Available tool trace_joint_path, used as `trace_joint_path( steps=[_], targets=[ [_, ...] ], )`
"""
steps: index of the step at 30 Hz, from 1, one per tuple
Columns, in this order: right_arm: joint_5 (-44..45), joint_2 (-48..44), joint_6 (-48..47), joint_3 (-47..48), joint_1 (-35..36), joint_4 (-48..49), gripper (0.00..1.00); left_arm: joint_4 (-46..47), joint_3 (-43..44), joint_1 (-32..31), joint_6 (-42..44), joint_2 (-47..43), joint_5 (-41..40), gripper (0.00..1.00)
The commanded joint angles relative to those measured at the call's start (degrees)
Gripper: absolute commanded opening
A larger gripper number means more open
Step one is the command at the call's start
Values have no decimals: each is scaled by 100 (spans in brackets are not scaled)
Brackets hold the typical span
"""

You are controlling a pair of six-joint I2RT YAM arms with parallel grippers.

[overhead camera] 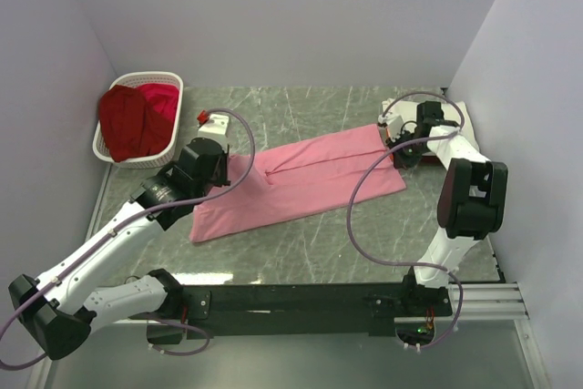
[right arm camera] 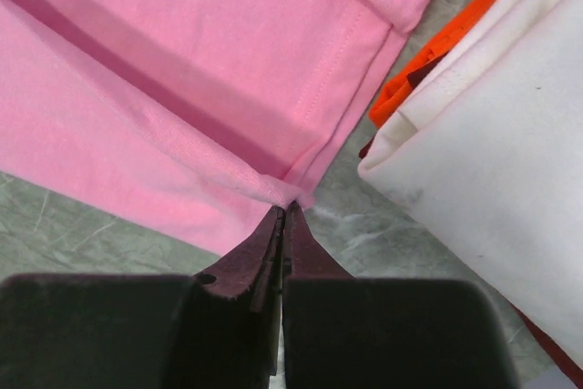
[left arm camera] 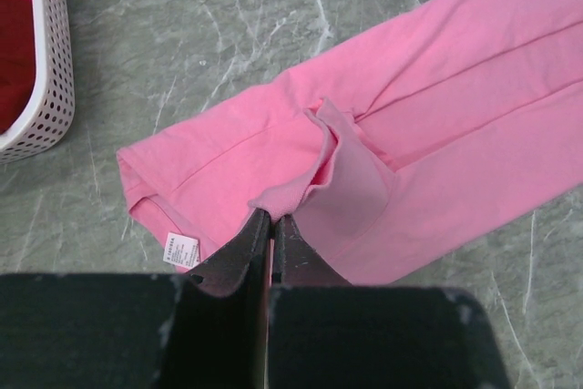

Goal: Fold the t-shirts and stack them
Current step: Fold the tshirt

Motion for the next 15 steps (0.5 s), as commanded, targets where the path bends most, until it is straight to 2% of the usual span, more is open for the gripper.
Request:
trace_joint_path(
  steps=[1,12,13,14,15],
  targets=[
    [111,114,219,312,55,192,0,213,102,132,124,25,132,1],
    [251,308,430,417,204,306,0,380,23,466,150,271,414,0],
    [269,325,483,426,213,324,2,415,32,492,168,289,440,1],
    [321,334,527,435,230,367,11,433,41,501,177,315,475,1],
    [400,326,597,426,239,429,14,441,58,518,185,394,501,1]
  ],
)
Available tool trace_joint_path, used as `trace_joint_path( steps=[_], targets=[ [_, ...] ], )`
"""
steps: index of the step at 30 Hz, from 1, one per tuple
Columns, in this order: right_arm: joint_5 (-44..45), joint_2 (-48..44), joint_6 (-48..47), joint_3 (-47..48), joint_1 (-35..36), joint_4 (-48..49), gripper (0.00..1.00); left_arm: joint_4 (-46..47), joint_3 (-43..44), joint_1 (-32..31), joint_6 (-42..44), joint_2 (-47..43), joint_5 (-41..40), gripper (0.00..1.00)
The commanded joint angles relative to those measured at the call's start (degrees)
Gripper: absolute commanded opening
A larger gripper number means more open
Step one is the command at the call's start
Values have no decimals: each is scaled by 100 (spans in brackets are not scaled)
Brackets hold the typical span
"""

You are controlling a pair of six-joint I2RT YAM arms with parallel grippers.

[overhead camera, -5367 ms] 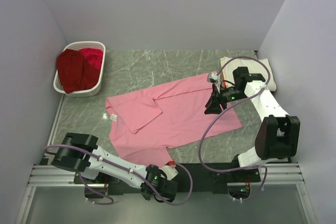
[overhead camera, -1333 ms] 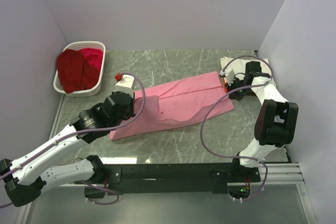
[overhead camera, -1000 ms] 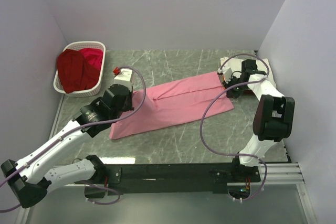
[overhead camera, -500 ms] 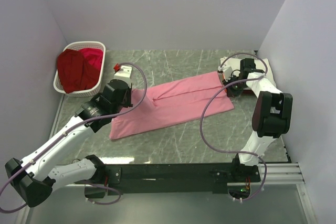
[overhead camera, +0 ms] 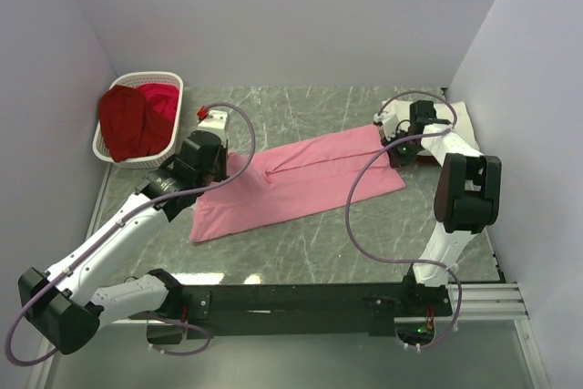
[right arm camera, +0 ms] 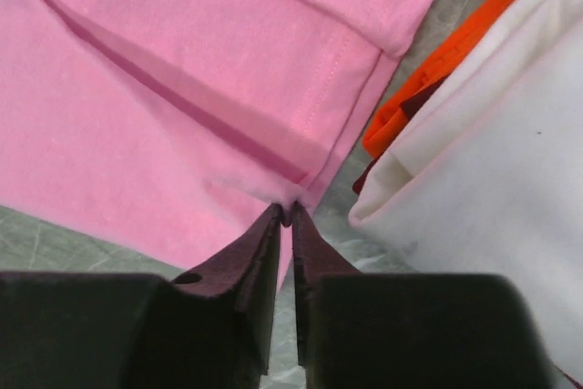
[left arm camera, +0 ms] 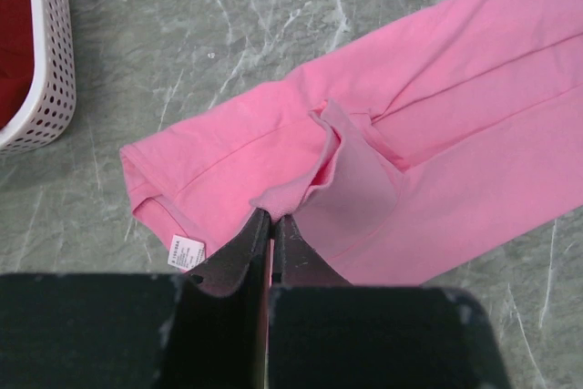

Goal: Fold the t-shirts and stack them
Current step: Fold the tshirt

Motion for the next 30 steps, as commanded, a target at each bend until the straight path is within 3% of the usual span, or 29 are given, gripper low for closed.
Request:
trace_joint_path(
  steps=[1,5,7,15,27,29,30],
  targets=[
    [188,-7,321,265,86,324,18,337,78,68,120,123,196,1],
    [101,-339,524,168,104,430,36,398,96,112,173,281,266,1],
    [22,-481,604,142,95,421,38,416,122,156,208,343,328,1],
    [-619,-1096,806,-104,95,281,39,381,306,341,252,923,372,1],
    [-866,-1334,718,-368,385,202,40,284,298,1228,-108,1731,793,1],
    [-901,-1378,718,-386,456,184,40,284,254,1412,-152,1933,872,2],
    [-919,-1395,735,-395,456,184,40,293,271,1579,-231,2012,934,10]
  ],
)
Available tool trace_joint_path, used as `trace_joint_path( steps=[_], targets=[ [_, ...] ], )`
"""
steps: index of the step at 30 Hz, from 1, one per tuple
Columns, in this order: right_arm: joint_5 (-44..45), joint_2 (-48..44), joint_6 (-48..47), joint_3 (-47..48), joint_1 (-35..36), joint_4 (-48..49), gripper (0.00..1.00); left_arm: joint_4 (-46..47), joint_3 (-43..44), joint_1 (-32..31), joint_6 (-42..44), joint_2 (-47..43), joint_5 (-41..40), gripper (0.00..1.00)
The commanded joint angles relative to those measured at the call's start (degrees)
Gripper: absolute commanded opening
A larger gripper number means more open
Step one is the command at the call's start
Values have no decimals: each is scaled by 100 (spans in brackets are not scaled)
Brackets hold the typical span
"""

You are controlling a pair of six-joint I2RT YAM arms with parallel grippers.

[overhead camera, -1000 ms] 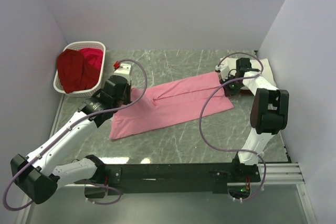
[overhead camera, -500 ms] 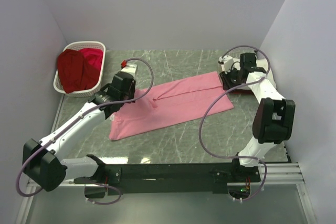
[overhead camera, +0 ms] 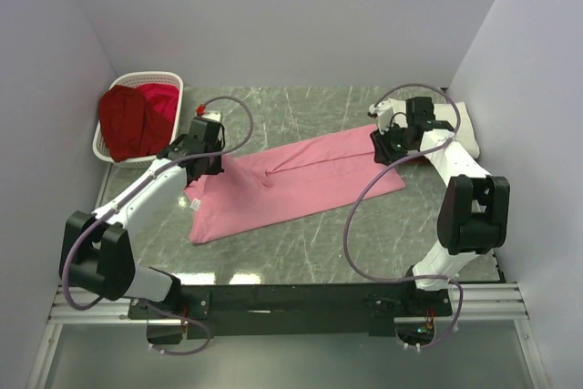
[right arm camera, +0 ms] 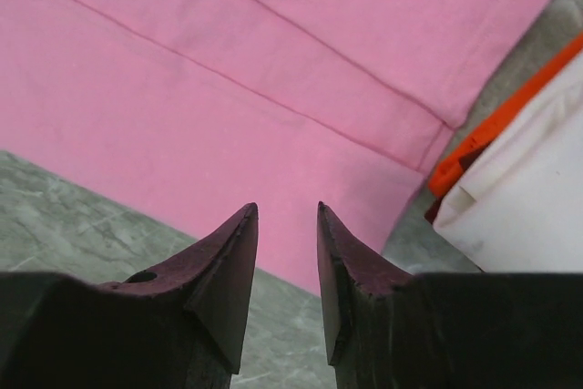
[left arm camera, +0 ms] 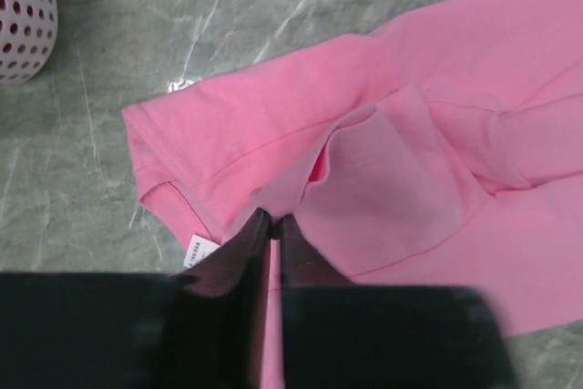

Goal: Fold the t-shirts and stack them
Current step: Fold the tshirt

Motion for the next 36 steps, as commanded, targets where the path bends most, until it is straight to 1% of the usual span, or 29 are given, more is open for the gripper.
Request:
trace_joint_path(
  steps=[1,2,3,4,6,9,10,12,14,15,16,17,18,19,20,21,22,23,24,25,26,27,28,29,31,34,36],
  targets=[
    [-191,-351,30,-47,254,0,40,66,180,371,-271,312,298,19],
    [-200,-377,30,-56,342,0,40,48,206,450,-306,522,316,32],
    [-217,-395,47,-56,378,0,40,22,284,512,-332,620,325,40],
    [-226,-403,56,-65,422,-8,40,-5,329,617,-324,708,307,51],
    [-261,-447,65,-82,519,-26,40,-75,504,679,-298,849,219,63],
    [-358,-491,-5,-100,676,-96,40,3,715,688,-62,736,508,65],
    [-541,-439,-58,-39,729,-218,40,21,855,680,1,683,909,65],
    [-805,-281,-268,136,1053,-473,41,117,1005,679,1,569,1237,66],
    [-1375,192,-374,733,1353,-1131,41,179,1006,680,-33,385,1518,65],
    [-1578,386,-383,970,1667,-1342,41,293,875,680,-77,270,1520,64],
    [-1919,770,-279,1468,1818,-1570,41,363,744,680,-69,-44,1607,63],
    [-2053,1000,-156,1760,1968,-1677,41,469,577,680,-78,-247,1634,63],
    [-2185,1229,37,2068,2282,-1800,41,574,184,680,-104,-475,1617,64],
    [-2273,1640,256,2619,2434,-1784,41,793,-29,680,-113,-721,1582,64],
    [-2248,1836,606,2868,2609,-1679,41,891,-231,680,-113,-1255,1581,64],
    [-2178,2029,1262,3315,2733,-1565,41,987,-634,680,-87,-1521,1416,67],
    [-2108,2388,1617,3537,2986,-1294,41,1101,-803,688,-61,-1802,1380,69],
    [-2020,2565,2056,3739,3102,-1213,42,1268,-1118,680,-8,-2318,1310,72],
    [-1897,2706,2364,3898,3199,-1064,41,1348,-1252,688,10,-2558,1187,79],
    [-1731,2943,2707,4099,3304,-680,41,1418,-1392,688,27,-2996,1151,82],
    [-1520,3076,3171,4232,3453,-537,41,1567,-1524,688,62,-3192,1055,87],
    [-1405,3190,3368,4398,3524,-414,41,1638,-1752,688,63,-3359,906,91],
    [-1378,3383,3552,4435,3560,-91,41,1673,-1841,688,63,-3622,879,93],
    [-1308,3454,3989,4453,3638,95,41,1726,-1972,688,115,-3720,817,94],
    [-1097,3630,4247,4497,3709,551,41,1700,-1991,688,133,-3878,660,93],
    [-694,3832,4564,4610,3850,948,41,1630,-1921,688,133,-3949,562,93],
    [-604,4138,4714,4977,3902,915,40,1656,-1921,688,124,-3976,641,93]
  ],
)
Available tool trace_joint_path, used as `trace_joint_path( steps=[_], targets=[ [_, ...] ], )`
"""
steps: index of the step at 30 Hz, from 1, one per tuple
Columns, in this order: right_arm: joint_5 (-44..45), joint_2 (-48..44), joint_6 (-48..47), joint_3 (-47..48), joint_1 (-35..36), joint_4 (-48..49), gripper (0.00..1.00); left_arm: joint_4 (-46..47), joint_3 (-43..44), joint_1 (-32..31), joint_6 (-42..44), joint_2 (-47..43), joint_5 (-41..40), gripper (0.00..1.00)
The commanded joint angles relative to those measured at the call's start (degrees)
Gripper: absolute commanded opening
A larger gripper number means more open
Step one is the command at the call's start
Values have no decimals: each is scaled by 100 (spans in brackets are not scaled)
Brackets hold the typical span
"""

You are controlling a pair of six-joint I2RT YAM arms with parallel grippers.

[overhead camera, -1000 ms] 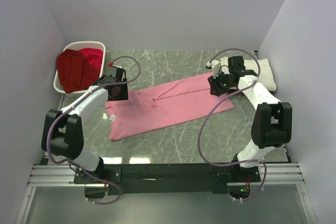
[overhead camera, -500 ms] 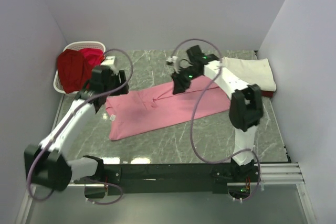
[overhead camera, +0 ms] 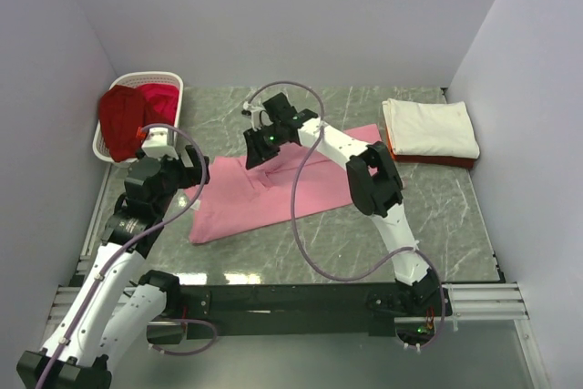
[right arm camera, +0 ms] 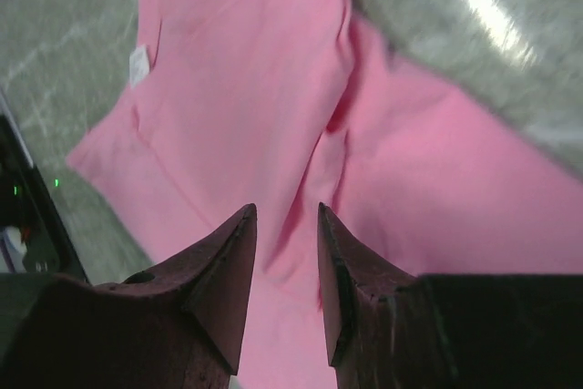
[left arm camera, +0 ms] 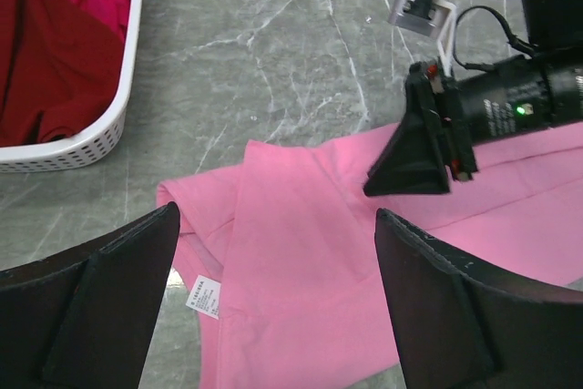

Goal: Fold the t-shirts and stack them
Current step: Fold the tshirt

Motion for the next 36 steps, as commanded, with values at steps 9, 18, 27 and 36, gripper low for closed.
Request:
trace_joint_path(
  steps=[9,18,27,36],
  targets=[
    [507,781,698,1039,137,438,38,244,27,-5,107,-59,-32,92],
    [481,773,460,873,216,244,37,226,53,-5,107,20,30,91],
    [630,808,390,838,269,164,37,218,35,-5,98,-6,30,91],
    [481,536,398,653,173,305,38,218,44,-5,107,-15,30,91]
  ],
)
